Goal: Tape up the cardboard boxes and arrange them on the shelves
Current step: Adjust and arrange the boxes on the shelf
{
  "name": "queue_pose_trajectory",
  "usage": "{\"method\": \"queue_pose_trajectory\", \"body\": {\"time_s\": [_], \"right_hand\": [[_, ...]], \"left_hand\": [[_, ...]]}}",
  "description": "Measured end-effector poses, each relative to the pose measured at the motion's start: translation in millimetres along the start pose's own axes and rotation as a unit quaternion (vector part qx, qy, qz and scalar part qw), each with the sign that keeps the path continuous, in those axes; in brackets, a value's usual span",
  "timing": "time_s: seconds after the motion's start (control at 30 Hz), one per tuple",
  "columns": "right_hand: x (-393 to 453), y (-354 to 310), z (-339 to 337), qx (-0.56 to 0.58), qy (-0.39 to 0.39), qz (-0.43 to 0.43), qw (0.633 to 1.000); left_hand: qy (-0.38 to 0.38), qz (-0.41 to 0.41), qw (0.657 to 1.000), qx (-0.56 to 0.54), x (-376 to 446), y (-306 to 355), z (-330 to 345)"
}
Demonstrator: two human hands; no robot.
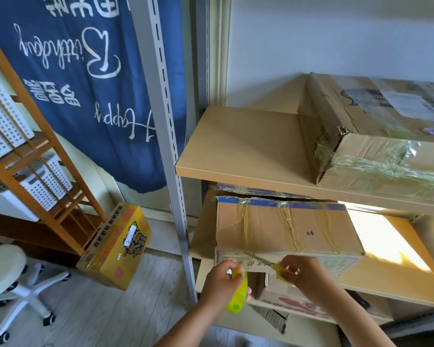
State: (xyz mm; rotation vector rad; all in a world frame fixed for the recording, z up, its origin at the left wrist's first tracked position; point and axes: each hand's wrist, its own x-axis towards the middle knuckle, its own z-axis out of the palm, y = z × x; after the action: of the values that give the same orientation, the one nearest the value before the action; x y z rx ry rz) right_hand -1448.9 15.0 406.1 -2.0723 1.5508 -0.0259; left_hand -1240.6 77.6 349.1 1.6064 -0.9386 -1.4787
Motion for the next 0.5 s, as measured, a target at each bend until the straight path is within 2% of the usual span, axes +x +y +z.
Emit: {"method": "queue_pose_trajectory", "body": {"time_s": [0.07,0.17,0.2,0.27,0.33,0.43,0.5], "right_hand": [[-21,-20,-19,0.001,0.121,-0.062,0.991],[-48,-77,-64,0.002,0.299,-0.181,0.937],[-49,-95,-82,0.000,0.349,-0.191,0.917],[-41,-127,-118,0.018,0.409,-0.154,0.899],[-14,-144,-145,0.007,0.402,-0.087,0.911],[25,-153,-162,-0.103,0.314,-0.007,0.944],[33,-154,-157,-0.125,0.266,0.009,0.956]], "left_hand": [[0.008,0.054,0.998,-0.022,-14,26,-7],[-0.014,0.151,0.987,-0.044,-32,71,-18],[-0.016,0.175,0.983,-0.048,-36,86,-21],[-0.017,0.210,0.976,-0.059,-46,114,-24],[-0.022,0.226,0.970,-0.087,-54,134,-27],[-0.023,0.217,0.967,-0.128,-62,154,-30],[-0.008,0.211,0.968,-0.136,-67,162,-34]]}}
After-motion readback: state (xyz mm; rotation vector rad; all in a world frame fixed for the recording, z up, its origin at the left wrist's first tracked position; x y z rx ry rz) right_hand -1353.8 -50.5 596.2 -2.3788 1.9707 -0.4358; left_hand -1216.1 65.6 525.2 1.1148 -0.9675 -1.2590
